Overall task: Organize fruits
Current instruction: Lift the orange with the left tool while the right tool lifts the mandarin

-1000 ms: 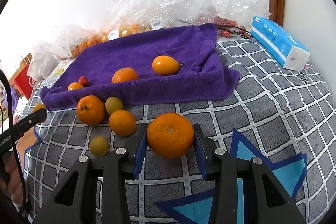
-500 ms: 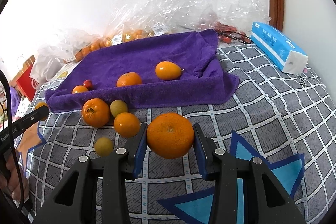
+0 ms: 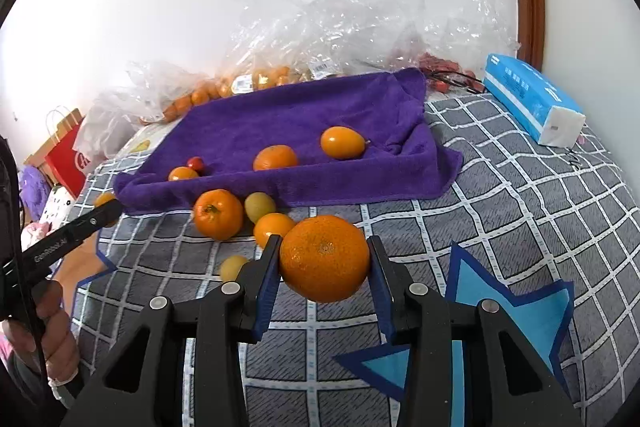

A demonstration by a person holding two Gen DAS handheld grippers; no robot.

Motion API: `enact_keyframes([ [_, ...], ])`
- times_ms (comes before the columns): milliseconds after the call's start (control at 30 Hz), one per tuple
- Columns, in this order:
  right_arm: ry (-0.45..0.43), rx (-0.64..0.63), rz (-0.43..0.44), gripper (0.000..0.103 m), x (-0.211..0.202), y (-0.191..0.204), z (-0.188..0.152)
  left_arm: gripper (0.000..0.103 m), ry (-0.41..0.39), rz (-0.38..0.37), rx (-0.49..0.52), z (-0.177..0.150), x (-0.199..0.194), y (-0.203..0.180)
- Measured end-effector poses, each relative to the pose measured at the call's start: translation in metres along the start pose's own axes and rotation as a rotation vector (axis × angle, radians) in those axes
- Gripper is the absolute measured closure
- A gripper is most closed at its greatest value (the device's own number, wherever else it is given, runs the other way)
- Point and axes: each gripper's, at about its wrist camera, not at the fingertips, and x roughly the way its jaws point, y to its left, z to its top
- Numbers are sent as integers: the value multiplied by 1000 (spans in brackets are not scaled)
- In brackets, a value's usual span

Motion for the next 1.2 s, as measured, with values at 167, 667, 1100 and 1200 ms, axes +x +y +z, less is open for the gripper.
enact_keyframes([
  [167, -6, -23, -12, 62, -7, 8, 4, 70, 6, 2, -1, -1, -16, -9],
  [667, -4, -9, 11, 62, -24, 16, -1, 70, 5, 4, -6, 7, -46, -23],
  [1100, -14, -9, 15, 62, -39, 24, -2, 70, 3, 6, -25, 12, -68, -27],
  [1200, -22, 2, 15, 62, -44, 21, -1, 70, 7, 10, -26, 12, -70, -27],
])
